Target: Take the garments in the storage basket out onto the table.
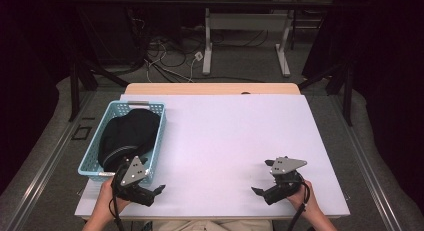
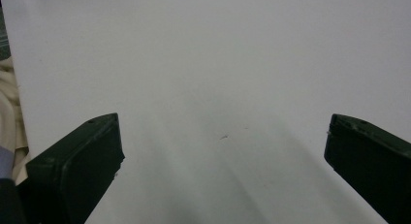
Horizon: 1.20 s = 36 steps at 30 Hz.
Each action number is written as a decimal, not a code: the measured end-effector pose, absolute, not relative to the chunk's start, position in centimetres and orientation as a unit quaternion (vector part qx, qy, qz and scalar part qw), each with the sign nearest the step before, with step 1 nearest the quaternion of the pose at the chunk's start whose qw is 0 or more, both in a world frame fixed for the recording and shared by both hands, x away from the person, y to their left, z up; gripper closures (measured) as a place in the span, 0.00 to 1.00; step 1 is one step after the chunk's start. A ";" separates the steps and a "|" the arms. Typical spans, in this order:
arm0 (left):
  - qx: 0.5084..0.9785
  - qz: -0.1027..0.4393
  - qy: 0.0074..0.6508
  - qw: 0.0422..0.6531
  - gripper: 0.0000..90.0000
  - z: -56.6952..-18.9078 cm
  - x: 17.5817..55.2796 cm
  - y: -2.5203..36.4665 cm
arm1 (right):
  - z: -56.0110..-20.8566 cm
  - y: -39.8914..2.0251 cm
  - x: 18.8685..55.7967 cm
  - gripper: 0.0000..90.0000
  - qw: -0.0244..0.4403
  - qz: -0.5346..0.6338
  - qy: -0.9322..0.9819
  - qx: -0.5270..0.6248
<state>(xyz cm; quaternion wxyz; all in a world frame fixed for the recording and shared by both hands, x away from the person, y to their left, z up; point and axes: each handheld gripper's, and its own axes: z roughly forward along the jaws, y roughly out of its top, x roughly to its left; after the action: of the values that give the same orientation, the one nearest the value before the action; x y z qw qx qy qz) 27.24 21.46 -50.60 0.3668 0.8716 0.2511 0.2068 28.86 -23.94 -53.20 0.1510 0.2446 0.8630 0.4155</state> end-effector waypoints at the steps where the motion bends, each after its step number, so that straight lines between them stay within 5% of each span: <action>1: 0.872 0.208 0.251 0.366 0.00 -50.6 27.2 21.5 | -53.2 -23.9 28.8 0.00 0.153 0.417 0.862 0.246; 36: 0.868 0.236 0.276 0.340 0.00 -48.5 28.1 23.3 | -53.4 -23.7 28.9 0.00 0.156 0.410 0.864 0.249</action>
<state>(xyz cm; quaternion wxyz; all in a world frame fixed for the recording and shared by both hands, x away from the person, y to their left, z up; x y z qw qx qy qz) 28.09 23.30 -48.46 0.3396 0.8676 0.2761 0.2358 28.92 -23.75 -53.35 0.1556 0.2485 0.8639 0.4095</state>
